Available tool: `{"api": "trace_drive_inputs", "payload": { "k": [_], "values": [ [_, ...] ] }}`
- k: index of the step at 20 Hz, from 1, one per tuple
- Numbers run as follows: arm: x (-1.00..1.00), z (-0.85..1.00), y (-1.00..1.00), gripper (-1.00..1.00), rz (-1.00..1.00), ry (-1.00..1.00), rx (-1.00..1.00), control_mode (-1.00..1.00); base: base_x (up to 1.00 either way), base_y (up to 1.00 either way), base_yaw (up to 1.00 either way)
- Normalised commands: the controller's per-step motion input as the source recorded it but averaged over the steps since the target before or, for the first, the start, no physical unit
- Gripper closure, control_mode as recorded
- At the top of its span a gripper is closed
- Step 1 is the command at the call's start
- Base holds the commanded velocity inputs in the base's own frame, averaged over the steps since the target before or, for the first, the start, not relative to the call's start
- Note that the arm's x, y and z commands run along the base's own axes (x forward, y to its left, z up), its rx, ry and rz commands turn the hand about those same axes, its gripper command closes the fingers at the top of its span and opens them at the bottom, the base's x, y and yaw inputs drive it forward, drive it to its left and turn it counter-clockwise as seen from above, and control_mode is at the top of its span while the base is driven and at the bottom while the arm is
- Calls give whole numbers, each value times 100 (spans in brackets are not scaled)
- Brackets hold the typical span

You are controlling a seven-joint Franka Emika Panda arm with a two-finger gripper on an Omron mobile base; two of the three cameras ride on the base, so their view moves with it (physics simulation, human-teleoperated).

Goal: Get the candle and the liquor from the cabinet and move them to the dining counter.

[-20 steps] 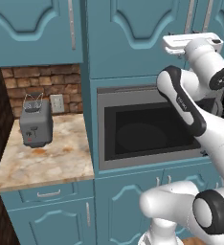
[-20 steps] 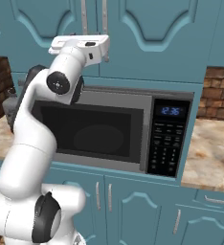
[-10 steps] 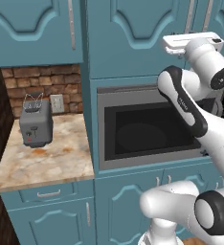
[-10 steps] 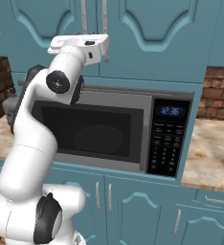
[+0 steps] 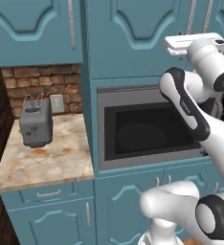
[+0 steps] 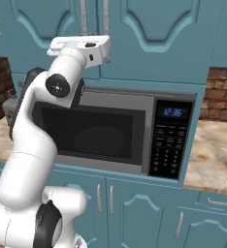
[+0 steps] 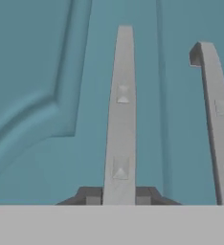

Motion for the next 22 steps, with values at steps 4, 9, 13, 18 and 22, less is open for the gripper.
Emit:
{"api": "trace_drive_inputs", "payload": {
  "k": [4, 9, 13, 18, 22],
  "values": [
    [-56, 0, 25, 100, 4, 0, -3, -100, 0, 0, 0],
    [-76, 0, 28, 100, 6, 0, -1, -100, 0, 0, 0],
    [-85, 0, 29, 100, 7, 0, -3, -100, 0, 0, 0],
    [-94, 0, 38, 100, 8, 0, -7, -100, 0, 0, 0],
    [-98, -1, 46, 100, 4, 0, -5, -100, 0, 0, 0]
  ]
}}
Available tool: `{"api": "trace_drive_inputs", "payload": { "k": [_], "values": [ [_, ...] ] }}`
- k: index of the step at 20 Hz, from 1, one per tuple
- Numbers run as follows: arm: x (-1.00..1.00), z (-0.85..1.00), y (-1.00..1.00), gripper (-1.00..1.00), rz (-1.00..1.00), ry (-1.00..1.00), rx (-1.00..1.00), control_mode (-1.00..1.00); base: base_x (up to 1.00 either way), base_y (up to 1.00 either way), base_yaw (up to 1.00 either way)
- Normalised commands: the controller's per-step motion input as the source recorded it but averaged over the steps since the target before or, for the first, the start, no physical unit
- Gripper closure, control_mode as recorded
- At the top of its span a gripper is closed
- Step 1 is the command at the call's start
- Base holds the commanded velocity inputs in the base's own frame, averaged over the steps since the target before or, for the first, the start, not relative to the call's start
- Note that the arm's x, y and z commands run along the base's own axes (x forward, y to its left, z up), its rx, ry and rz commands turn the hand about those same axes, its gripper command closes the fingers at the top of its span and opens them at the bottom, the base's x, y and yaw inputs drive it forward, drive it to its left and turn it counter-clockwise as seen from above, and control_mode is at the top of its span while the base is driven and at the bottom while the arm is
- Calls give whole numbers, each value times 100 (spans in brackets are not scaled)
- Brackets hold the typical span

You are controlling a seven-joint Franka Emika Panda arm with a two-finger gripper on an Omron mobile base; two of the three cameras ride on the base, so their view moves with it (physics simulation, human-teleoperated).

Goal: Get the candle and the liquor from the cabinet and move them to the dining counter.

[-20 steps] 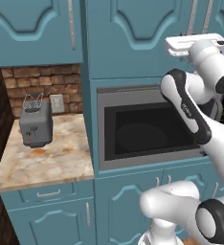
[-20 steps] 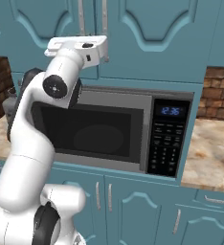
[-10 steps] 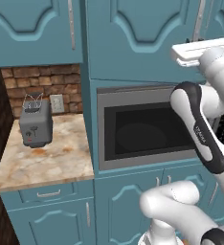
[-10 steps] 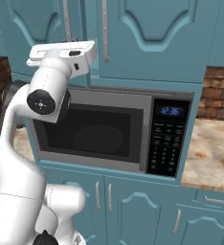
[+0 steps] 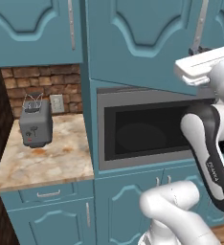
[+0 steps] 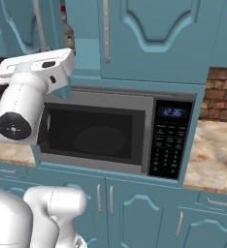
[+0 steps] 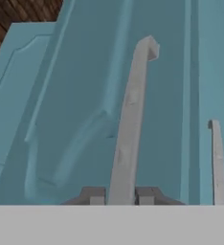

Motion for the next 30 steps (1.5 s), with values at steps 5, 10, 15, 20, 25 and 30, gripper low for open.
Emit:
{"api": "trace_drive_inputs", "payload": {
  "k": [5, 10, 15, 20, 25, 30],
  "values": [
    [-71, -18, 48, 100, 7, 3, -2, -100, 0, 0, 0],
    [-37, -6, 6, -100, 4, 1, 2, -100, 0, 0, 0],
    [-26, 4, -97, -100, 16, -12, 16, -100, 0, 0, 0],
    [-18, 1, -92, -100, 14, 3, 26, -100, 0, 0, 0],
    [18, 0, -57, -100, 10, 24, 32, -100, 0, 0, 0],
    [59, -7, -24, -100, 19, 35, 28, -100, 0, 0, 0]
  ]
}}
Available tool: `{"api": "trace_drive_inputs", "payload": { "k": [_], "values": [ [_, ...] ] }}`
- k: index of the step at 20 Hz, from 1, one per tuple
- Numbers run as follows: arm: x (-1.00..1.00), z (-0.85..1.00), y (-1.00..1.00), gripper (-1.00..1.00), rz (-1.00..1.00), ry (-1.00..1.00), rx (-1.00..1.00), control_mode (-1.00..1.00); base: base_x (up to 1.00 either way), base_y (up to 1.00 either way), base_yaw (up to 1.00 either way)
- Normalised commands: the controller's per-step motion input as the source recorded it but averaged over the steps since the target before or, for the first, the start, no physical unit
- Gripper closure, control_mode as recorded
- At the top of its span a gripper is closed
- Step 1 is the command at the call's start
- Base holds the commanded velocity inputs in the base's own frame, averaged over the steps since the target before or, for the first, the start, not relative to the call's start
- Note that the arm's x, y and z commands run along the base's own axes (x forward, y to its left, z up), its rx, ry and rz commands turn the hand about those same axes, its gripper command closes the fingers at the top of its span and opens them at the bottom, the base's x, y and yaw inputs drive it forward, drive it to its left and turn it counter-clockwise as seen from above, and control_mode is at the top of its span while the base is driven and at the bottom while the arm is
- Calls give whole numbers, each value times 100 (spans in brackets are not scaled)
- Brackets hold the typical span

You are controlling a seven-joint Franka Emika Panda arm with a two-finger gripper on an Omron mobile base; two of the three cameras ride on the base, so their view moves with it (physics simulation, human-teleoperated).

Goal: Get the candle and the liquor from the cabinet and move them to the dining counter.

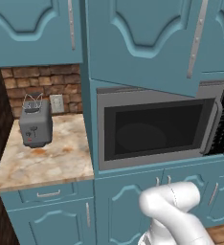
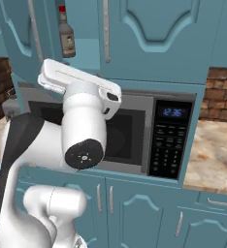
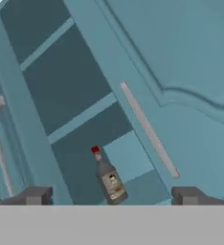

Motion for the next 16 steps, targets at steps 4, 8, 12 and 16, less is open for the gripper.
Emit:
{"api": "trace_drive_inputs", "payload": {
  "k": [4, 8, 12, 16],
  "values": [
    [52, -30, -14, -100, 21, 31, 20, -100, 0, 0, 0],
    [24, -37, 0, -100, 12, 16, 12, -100, 0, 0, 0],
    [41, -23, 4, -100, 9, 12, 11, -100, 0, 0, 0],
    [57, -10, 12, -100, 6, 16, 11, -100, 0, 0, 0]
  ]
}}
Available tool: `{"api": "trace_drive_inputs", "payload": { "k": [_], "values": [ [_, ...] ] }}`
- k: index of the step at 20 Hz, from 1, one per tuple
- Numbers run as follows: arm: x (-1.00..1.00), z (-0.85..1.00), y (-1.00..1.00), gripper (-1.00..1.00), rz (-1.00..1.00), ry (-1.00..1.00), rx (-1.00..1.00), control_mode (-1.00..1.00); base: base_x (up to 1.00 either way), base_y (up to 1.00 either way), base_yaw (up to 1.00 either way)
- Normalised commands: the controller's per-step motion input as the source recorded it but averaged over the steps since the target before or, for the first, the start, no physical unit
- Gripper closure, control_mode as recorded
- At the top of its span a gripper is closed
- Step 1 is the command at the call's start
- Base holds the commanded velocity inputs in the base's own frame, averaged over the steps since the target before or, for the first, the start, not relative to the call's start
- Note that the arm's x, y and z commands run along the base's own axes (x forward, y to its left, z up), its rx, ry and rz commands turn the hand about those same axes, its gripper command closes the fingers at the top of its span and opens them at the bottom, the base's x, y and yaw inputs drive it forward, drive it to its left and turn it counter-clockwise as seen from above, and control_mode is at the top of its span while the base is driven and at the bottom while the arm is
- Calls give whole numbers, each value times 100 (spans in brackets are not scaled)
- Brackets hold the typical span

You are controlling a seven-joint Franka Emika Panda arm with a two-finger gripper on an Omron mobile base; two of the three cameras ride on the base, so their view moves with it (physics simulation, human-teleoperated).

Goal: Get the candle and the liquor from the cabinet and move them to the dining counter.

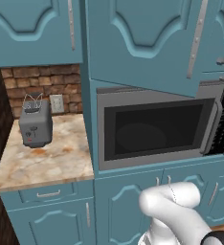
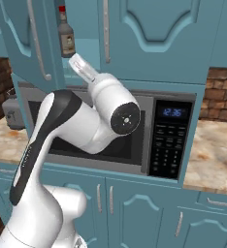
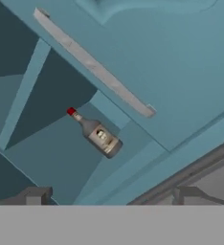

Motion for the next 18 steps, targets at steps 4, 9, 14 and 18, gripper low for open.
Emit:
{"api": "trace_drive_inputs", "payload": {
  "k": [4, 9, 14, 18],
  "values": [
    [57, -10, 16, -100, 10, 14, 12, -100, 0, 0, 0],
    [46, -14, 17, -100, 10, 11, 12, -100, 0, 0, 0],
    [39, -11, 20, -100, 8, 11, 11, -100, 0, 0, 0],
    [26, -13, 26, -100, 5, 8, 10, -100, 0, 0, 0]
  ]
}}
